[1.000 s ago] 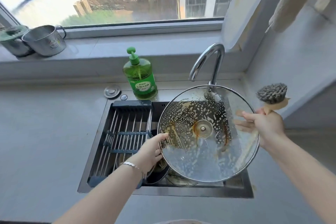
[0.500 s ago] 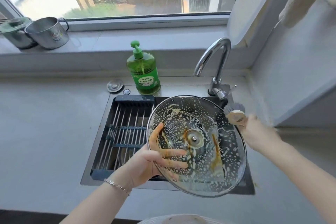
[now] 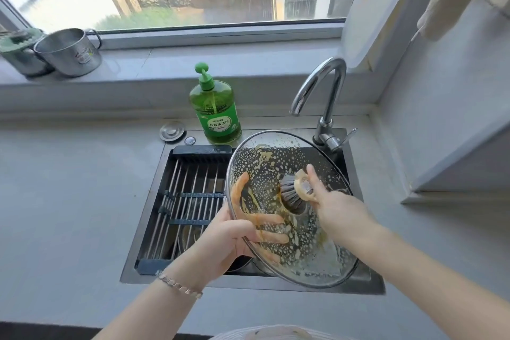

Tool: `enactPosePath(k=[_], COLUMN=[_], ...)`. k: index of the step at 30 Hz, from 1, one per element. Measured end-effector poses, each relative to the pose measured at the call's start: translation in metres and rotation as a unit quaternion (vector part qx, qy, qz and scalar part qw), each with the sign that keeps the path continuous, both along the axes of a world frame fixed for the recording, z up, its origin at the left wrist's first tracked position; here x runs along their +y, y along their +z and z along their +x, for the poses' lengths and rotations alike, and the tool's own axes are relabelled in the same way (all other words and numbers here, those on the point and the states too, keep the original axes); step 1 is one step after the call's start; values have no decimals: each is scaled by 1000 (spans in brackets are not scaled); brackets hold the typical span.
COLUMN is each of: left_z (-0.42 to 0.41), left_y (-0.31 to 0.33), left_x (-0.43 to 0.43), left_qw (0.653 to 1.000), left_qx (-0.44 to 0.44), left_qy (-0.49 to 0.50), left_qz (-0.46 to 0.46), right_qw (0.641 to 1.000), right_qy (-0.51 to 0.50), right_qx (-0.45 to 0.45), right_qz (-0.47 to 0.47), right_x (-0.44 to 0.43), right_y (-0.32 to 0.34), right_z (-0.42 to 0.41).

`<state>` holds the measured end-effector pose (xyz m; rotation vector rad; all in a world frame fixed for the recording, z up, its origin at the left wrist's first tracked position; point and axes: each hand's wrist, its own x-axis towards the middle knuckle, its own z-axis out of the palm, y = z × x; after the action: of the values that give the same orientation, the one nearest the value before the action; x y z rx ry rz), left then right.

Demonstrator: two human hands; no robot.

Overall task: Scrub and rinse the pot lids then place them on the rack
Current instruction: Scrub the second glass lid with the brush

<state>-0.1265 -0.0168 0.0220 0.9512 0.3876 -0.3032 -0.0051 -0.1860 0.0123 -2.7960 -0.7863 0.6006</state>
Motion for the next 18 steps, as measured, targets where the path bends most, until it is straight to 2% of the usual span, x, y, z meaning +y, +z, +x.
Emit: enactPosePath(k=[2, 4, 5, 7, 8, 9, 11, 15, 16, 18], left_z=[1, 2, 2, 2, 2, 2, 3, 0, -1, -2], left_y=[0, -1, -1, -1, -1, 0, 1, 5, 6, 5], left_x=[-2, -5, -6, -8, -8, -8, -6, -1, -1, -2], left_qw=[1000, 1000, 1000, 999, 999, 999, 999, 999, 999, 999], left_qx=[2, 2, 4, 8, 12, 15, 17, 11, 10, 6], left_qy=[7, 20, 25, 33, 39, 44, 46, 48, 48, 39], left_qz=[-2, -7, -5, 1, 2, 2, 2, -2, -2, 1], right_qw=[997, 994, 993, 977, 968, 964, 966, 992, 993, 989], right_qy=[78, 112, 113, 106, 97, 101, 112, -18, -17, 51], right_qx=[-4, -7, -39, -180, -225, -233, -204, -119, -109, -81], right_qz=[5, 7, -5, 31, 53, 81, 114, 29, 41, 114], right_x=[3, 4, 4, 1, -2, -5, -10, -22, -22, -12], right_y=[5, 10, 8, 3, 2, -2, -8, -2, -1, 4], right_z=[-20, -33, -32, -23, -21, -21, -16, 5, 1, -24])
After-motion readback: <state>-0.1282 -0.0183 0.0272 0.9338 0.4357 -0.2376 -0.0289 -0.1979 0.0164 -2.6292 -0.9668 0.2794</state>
